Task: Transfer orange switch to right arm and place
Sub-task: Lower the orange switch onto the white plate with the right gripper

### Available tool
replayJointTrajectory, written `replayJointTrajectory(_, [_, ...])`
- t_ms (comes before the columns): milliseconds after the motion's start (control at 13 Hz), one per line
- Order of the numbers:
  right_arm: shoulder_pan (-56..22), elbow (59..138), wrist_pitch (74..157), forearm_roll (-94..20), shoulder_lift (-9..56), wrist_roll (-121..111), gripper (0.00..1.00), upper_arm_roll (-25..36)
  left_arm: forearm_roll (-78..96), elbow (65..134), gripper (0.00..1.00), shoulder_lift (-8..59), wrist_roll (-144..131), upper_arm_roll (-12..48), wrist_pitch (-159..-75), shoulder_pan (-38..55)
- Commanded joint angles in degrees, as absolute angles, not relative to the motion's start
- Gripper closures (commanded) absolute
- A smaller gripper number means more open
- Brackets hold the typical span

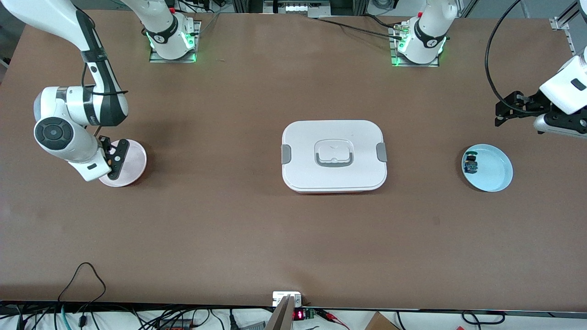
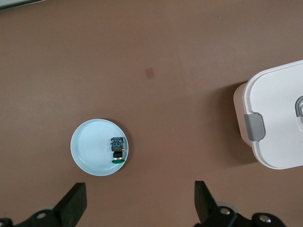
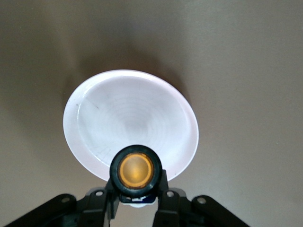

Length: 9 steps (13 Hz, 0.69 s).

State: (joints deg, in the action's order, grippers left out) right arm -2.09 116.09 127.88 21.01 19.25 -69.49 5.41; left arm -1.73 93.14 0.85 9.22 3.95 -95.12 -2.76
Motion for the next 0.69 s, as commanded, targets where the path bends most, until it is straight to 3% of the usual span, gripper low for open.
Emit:
replayJointTrajectory(0, [-1.1, 120.4, 132.9, 22.1, 18.0, -70.6, 0.99, 5.1, -2.6, 93.0, 0.00, -0.3, 5.9, 3.8, -94.0, -2.2])
replayJointTrajectory(618, [0.9, 124.1, 139.1, 25.2, 18.5, -72.2, 0.98, 5.5, -1.8, 91.6, 0.00, 1.1, -1.2, 3.8, -94.5, -2.9])
